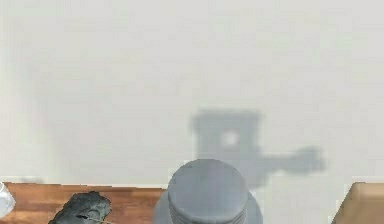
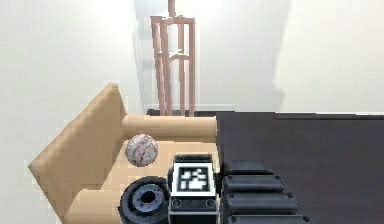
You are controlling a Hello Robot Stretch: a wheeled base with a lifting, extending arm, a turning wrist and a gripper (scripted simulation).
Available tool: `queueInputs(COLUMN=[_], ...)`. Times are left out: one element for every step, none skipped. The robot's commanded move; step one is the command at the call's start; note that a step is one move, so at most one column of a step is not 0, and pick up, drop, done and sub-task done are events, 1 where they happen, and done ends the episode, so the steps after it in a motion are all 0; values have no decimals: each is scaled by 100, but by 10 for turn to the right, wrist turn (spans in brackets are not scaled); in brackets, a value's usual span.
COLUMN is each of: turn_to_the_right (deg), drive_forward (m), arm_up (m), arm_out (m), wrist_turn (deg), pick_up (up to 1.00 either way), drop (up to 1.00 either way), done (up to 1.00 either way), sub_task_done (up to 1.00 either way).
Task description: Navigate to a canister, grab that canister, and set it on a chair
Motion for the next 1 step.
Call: queueInputs(turn_to_the_right=[-150], drive_forward=[0], arm_up=[0], arm_out=[0], wrist_turn=[0], pick_up=[0], drop=[0], done=[0], sub_task_done=[0])
